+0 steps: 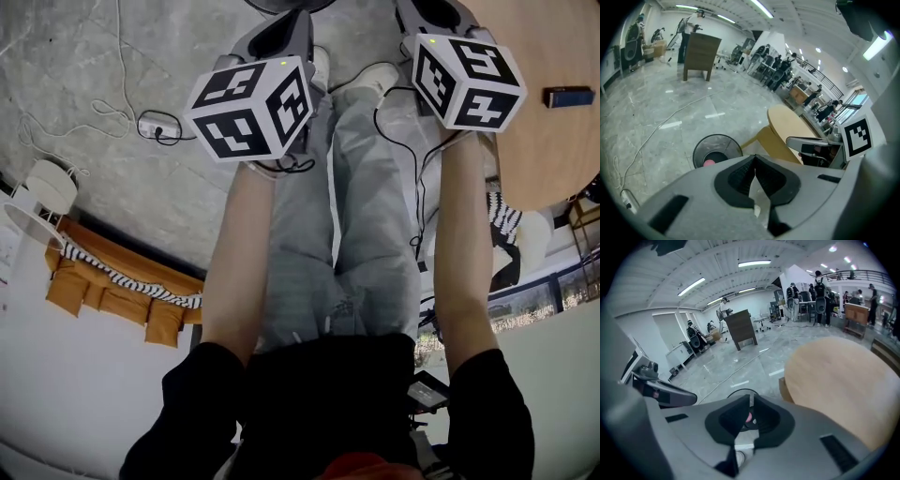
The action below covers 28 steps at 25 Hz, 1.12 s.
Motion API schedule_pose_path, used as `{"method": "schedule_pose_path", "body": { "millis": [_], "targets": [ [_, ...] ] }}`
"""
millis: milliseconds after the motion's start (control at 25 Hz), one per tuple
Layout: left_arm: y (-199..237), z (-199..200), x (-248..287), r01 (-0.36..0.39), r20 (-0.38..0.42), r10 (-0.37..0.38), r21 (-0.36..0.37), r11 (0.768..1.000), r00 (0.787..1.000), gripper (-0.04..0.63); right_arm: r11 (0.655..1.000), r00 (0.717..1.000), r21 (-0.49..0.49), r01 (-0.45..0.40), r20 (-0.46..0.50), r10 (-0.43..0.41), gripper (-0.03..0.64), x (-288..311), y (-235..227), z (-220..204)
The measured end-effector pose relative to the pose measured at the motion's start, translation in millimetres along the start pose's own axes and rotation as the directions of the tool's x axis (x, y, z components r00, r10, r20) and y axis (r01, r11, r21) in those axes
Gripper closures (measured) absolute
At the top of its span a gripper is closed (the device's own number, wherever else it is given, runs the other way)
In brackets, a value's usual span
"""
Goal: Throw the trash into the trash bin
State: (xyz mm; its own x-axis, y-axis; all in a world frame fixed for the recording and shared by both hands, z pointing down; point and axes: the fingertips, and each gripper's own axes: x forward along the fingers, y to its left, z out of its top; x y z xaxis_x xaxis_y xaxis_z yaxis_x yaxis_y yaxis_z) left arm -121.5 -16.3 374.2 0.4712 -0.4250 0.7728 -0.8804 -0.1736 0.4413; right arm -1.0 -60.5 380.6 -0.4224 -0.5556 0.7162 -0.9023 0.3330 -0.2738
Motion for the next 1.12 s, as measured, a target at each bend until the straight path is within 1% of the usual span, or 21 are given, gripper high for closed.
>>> {"method": "schedule_pose_path", "body": {
  "millis": [240, 400, 520, 800, 960, 1120],
  "targets": [
    [-61, -7, 22, 0.067, -0.052, -0.062, 0.104, 0.992, 0.997, 0.586, 0.993, 0.995, 0.089, 0.073, 0.059, -0.078, 0.589, -52, -50, -15],
    [-105, -12, 38, 0.103, -0.080, -0.091, 0.163, 0.981, 0.993, 0.586, 0.983, 0.987, 0.141, 0.115, 0.093, -0.129, 0.591, -86, -85, -26],
    [-139, -19, 47, 0.135, -0.102, -0.116, 0.208, 0.969, 0.988, 0.586, 0.972, 0.979, 0.184, 0.149, 0.110, -0.171, 0.591, -112, -110, -38],
    [-220, -47, 66, 0.215, -0.169, -0.171, 0.297, 0.930, 0.971, 0.586, 0.932, 0.953, 0.280, 0.232, 0.126, -0.275, 0.591, -176, -168, -77],
    [-261, -66, 77, 0.252, -0.205, -0.192, 0.327, 0.911, 0.960, 0.586, 0.903, 0.935, 0.322, 0.284, 0.114, -0.335, 0.591, -208, -203, -100],
    [-294, -81, 89, 0.280, -0.235, -0.205, 0.351, 0.894, 0.950, 0.586, 0.867, 0.912, 0.364, 0.341, 0.093, -0.399, 0.589, -234, -237, -119]
  ]
}}
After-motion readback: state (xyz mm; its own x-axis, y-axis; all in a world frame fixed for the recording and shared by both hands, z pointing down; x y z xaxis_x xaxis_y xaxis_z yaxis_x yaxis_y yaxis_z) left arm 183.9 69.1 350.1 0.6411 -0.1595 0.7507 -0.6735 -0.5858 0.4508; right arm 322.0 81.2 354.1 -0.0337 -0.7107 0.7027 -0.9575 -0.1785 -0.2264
